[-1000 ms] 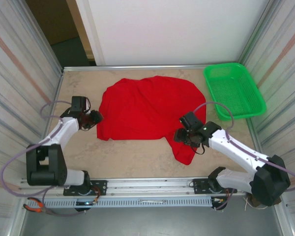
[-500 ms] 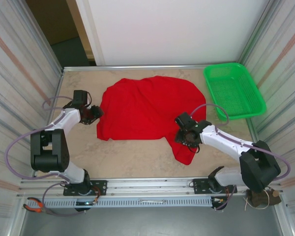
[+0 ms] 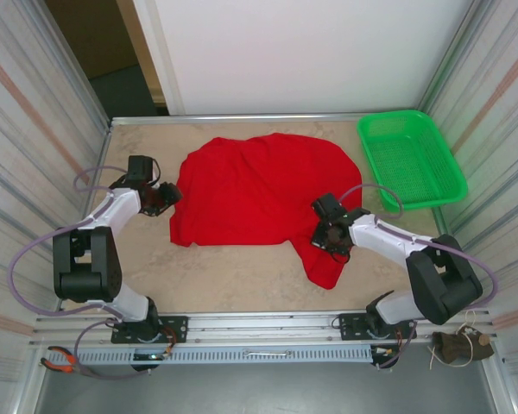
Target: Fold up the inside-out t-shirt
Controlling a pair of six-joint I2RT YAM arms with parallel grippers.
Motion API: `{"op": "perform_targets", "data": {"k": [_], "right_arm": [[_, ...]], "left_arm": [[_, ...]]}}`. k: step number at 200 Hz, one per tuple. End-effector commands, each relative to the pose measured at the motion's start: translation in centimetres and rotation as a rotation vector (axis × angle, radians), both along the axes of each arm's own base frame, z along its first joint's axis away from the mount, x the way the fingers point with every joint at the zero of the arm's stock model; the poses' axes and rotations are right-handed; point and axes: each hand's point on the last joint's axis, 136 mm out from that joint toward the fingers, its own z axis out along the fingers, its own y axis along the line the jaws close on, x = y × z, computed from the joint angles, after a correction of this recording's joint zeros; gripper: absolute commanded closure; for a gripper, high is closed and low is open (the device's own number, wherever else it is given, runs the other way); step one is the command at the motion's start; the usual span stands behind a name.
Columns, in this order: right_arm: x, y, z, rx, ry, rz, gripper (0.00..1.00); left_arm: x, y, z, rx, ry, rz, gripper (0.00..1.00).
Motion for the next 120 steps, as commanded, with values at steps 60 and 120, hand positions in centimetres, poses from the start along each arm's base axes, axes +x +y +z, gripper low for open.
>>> {"op": "perform_targets", "data": {"k": [60,120], "right_arm": [[-3.0,-3.5,11.2,0.052,-0.233,-0.063,1.0],[-8.2,-10.2,10.4,-0.032,-0.219,-0.275,1.0]], "left_arm": [[-0.6,-0.5,-0.3,-0.042,-0.001,-0.001,0.44],[-2.8,-4.1,-0.8,-0.075,0.001,-0.079,0.42]]}}
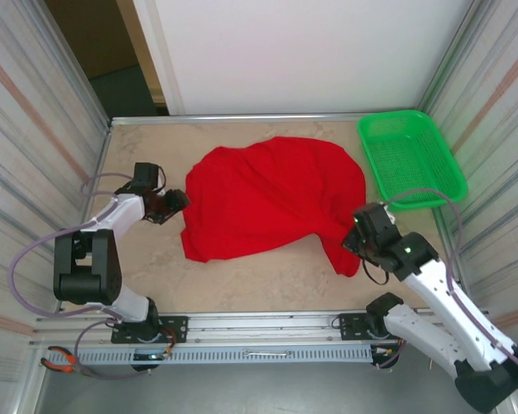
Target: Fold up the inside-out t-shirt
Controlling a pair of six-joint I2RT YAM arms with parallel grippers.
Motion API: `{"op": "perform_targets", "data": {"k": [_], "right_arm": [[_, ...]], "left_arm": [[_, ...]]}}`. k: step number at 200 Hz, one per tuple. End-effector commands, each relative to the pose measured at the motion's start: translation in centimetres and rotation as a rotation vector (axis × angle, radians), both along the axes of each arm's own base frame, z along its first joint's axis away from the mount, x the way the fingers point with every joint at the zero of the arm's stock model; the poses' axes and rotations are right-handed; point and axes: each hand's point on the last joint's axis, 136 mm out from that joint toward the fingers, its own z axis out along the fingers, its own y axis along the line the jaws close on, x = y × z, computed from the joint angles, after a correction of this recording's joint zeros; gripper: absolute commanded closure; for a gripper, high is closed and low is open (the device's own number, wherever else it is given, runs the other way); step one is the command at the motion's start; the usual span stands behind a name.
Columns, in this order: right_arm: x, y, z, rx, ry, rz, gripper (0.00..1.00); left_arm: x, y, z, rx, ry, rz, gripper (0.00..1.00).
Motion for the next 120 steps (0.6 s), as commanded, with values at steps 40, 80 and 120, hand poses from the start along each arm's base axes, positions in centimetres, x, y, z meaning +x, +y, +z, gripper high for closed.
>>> {"op": "perform_targets", "data": {"k": [40,80,120], "right_arm": [[-2.8,-2.8,-4.7,-0.028,0.155,-0.106,1.0],[-2.2,-2.0,-5.1,-0.019,0.169,-0.075,1.0],[-1.9,-1.8,-5.3,-0.015,0.168,-0.068,1.0]], "left_arm": [[-3.2,-4.8,-0.5,-0.022,-0.014,-0.093,0.43],[-5.7,-5.4,-1.1,0.041,-0.005,-0.071,0.44],[-7.0,-5.5,-1.8,0.047,0.001,-0.06,0.45]]}}
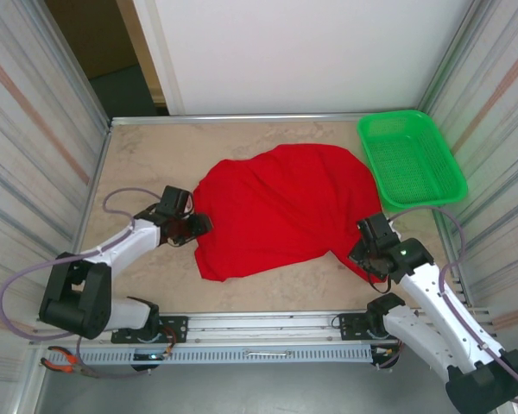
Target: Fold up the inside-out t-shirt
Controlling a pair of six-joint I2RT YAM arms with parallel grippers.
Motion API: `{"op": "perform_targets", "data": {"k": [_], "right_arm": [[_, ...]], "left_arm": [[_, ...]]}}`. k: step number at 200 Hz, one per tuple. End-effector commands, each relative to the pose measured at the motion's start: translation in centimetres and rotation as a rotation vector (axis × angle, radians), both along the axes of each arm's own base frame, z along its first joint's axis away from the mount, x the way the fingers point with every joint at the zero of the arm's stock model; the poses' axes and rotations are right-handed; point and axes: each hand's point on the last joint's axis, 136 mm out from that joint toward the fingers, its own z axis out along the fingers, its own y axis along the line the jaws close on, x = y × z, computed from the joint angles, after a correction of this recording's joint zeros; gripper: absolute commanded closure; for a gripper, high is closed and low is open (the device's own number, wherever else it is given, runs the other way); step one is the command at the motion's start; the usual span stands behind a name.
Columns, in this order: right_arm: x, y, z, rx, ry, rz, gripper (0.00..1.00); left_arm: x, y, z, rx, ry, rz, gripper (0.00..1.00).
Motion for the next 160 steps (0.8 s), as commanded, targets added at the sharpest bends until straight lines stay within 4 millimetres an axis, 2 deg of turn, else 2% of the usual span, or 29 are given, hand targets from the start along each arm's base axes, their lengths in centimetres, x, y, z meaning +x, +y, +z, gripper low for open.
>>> {"op": "perform_targets", "data": {"k": [1,95,119,160], "right_arm": [[0.1,0.1,-0.1,0.009,-0.002,0.006,1.0],[0.4,0.2,0.1,0.017,-0.021,0.003,1.0],[0.4,0.2,0.2,0.018,-0.023,0.002,1.0],[0.5,0.3,0.3,0.021,-0.029,0.001,1.0]], "left_arm": [[-0.4,0.8,-0.5,0.027,0.003,0.052,0.45],[-0.6,-1.4,-2.2,0.015,0.026,-0.013,0.56],[-0.9,-1.2,-2.5,0.023,0.033,-0.01,0.57],[-1.7,-0.2,-2.6,0.058,0.028,0.02,0.54]]}}
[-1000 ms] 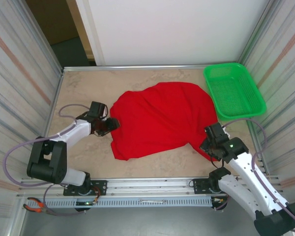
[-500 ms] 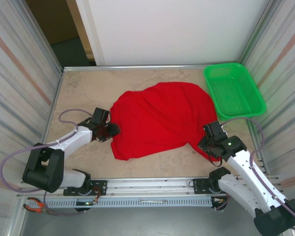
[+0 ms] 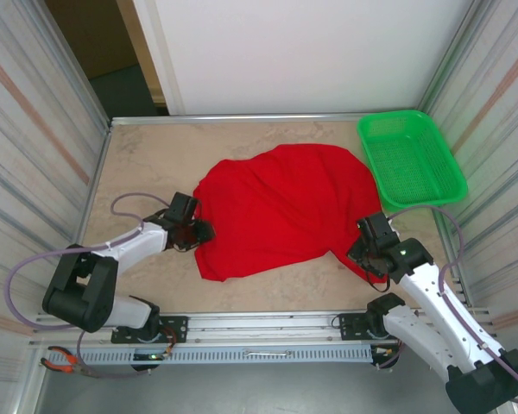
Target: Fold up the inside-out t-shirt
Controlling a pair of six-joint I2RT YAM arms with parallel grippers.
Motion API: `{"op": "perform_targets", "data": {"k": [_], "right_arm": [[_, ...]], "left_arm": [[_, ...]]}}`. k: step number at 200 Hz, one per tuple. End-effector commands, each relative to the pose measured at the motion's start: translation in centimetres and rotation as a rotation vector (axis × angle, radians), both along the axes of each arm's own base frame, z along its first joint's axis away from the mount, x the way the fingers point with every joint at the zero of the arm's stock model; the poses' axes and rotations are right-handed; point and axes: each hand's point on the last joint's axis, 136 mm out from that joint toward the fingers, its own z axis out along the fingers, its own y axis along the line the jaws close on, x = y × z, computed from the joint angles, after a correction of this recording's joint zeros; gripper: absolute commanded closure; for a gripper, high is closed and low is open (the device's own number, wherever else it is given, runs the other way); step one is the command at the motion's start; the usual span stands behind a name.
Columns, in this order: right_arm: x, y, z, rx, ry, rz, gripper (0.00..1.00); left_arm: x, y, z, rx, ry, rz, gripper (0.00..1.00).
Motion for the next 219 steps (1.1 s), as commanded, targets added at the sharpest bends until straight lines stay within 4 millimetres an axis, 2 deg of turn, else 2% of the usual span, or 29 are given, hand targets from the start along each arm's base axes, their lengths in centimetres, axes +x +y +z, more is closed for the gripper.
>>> {"op": "perform_targets", "data": {"k": [1,33,58,102,126,146,165,182,200,201,211,219], "right_arm": [[0.1,-0.2,0.1,-0.004,-0.011,-0.006,1.0],[0.1,-0.2,0.1,-0.002,-0.008,-0.007,1.0],[0.2,-0.1,0.1,-0.001,-0.008,-0.007,1.0],[0.0,-0.2,0.0,-0.003,-0.005,-0.01,1.0],[0.1,-0.2,0.1,-0.002,-0.009,-0.011,1.0],[0.4,-0.1,0.8,0.005,-0.026,-0.006,1.0],[1.6,0.4,3.3,0.017,-0.092,0.022,1.0],[4.1,0.8,7.6,0.031,-0.195,0.062,1.0],[8.0,1.5,14.4,0.063,-0.338,0.12,1.0],[8.1,1.5,14.3,0.059,-0.335,0.128,1.0],[10.3,1.5,18.4,0.064,-0.418,0.146,1.0],[12.2,1.6,21.4,0.066,-0.477,0.166,1.0]], "left_arm": [[-0.7,0.8,-0.1,0.03,-0.003,0.029,0.54],[-0.6,0.5,-0.5,0.02,-0.002,0.015,0.56],[-0.2,-0.1,-0.5,-0.002,-0.013,0.001,0.62],[0.1,-0.4,0.0,-0.01,-0.036,-0.018,0.83],[0.1,-0.3,0.6,-0.008,-0.049,-0.023,1.0],[0.1,0.0,1.9,-0.001,-0.065,-0.018,1.0],[1.0,0.2,5.4,-0.041,-0.118,-0.005,1.0],[3.3,0.8,10.5,-0.118,-0.225,0.019,1.0],[7.3,2.2,17.6,-0.227,-0.374,0.049,1.0],[7.5,2.3,18.1,-0.234,-0.381,0.048,1.0],[9.9,3.1,22.2,-0.287,-0.452,0.05,1.0],[11.8,3.7,26.3,-0.318,-0.523,0.039,1.0]]}}
